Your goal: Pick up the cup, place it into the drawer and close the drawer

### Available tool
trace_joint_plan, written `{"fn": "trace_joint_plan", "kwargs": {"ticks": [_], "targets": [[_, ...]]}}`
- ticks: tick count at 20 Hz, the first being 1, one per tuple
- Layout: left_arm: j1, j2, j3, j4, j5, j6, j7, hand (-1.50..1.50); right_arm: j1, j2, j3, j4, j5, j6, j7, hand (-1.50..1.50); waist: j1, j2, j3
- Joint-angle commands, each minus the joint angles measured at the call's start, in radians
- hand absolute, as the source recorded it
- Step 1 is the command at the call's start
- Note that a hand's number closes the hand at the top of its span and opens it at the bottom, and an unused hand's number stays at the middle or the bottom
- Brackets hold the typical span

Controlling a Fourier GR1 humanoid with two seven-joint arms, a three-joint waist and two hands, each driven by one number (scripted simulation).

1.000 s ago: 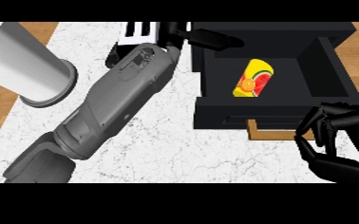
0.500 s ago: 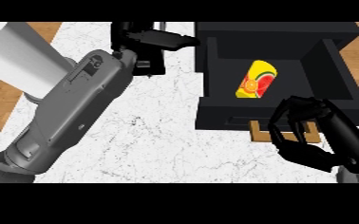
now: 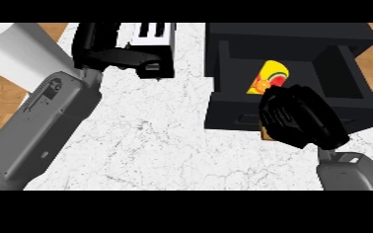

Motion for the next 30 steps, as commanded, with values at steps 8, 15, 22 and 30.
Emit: {"fn": "trace_joint_plan", "kwargs": {"ticks": [8, 15, 22, 30], "targets": [[0.216, 0.142, 0.081, -0.141, 0.033, -0.123, -0.028, -1.50, -0.202, 0.057, 0.031, 0.567, 0.204, -0.177, -0.111, 1.50, 0.021, 0.026, 0.016], [0.333, 0.175, 0.132, -0.219, 0.041, -0.178, -0.040, -1.50, -0.490, 0.119, -0.069, 1.000, 0.198, -0.255, -0.210, 1.50, 0.011, 0.027, 0.016], [0.327, 0.154, 0.156, -0.165, 0.037, -0.232, -0.069, -1.50, -0.686, 0.051, -0.163, 1.300, 0.176, -0.245, -0.302, 1.50, 0.026, 0.045, 0.017], [0.353, 0.150, 0.134, -0.188, 0.027, -0.268, -0.070, -1.50, -0.746, -0.023, -0.221, 1.370, 0.131, -0.204, -0.334, 1.50, 0.068, 0.064, 0.019]]}}
